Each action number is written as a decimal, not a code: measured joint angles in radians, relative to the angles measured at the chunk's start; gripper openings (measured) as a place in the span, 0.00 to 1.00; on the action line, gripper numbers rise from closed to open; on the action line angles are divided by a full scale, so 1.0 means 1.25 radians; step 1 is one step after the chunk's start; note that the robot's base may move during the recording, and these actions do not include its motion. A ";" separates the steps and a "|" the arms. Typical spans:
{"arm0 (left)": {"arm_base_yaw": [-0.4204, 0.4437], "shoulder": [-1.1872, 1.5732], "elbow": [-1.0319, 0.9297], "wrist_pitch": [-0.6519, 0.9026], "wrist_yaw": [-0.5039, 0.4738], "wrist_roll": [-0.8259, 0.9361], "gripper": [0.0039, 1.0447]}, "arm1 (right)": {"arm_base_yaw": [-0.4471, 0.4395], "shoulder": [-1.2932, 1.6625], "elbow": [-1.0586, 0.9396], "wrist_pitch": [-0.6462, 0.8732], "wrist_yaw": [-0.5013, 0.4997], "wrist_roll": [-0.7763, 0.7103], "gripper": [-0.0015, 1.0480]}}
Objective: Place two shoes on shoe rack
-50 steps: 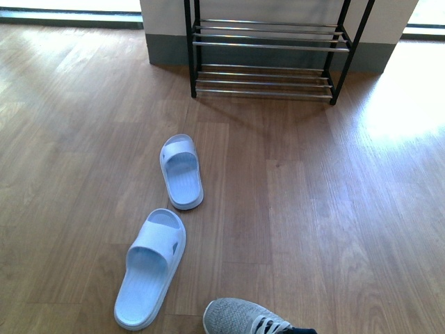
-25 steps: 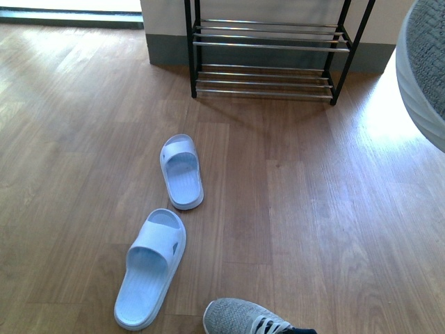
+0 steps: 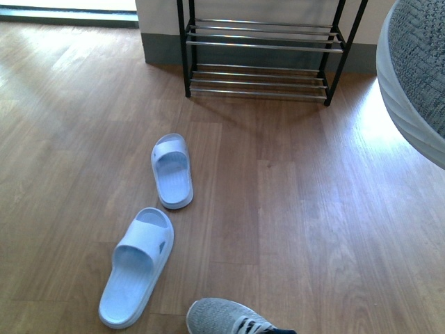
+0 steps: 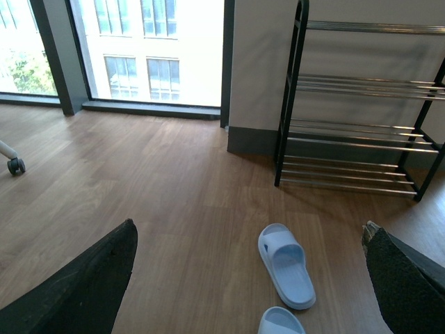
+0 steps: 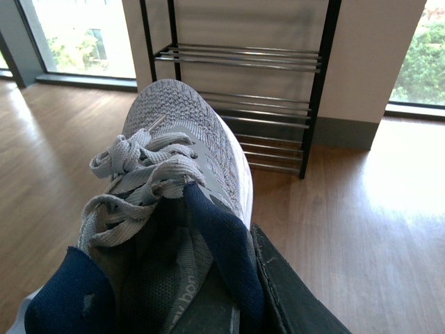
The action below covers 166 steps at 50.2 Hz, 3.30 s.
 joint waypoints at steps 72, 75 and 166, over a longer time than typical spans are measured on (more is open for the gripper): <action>0.000 0.000 0.000 0.000 0.003 0.000 0.91 | 0.000 -0.002 -0.002 -0.002 0.008 0.000 0.01; 0.000 0.000 0.000 0.000 0.002 0.000 0.91 | 0.000 -0.002 -0.002 -0.002 0.008 0.000 0.01; -0.226 1.978 0.816 0.295 0.271 -0.966 0.91 | 0.000 -0.002 -0.002 -0.002 0.006 0.000 0.01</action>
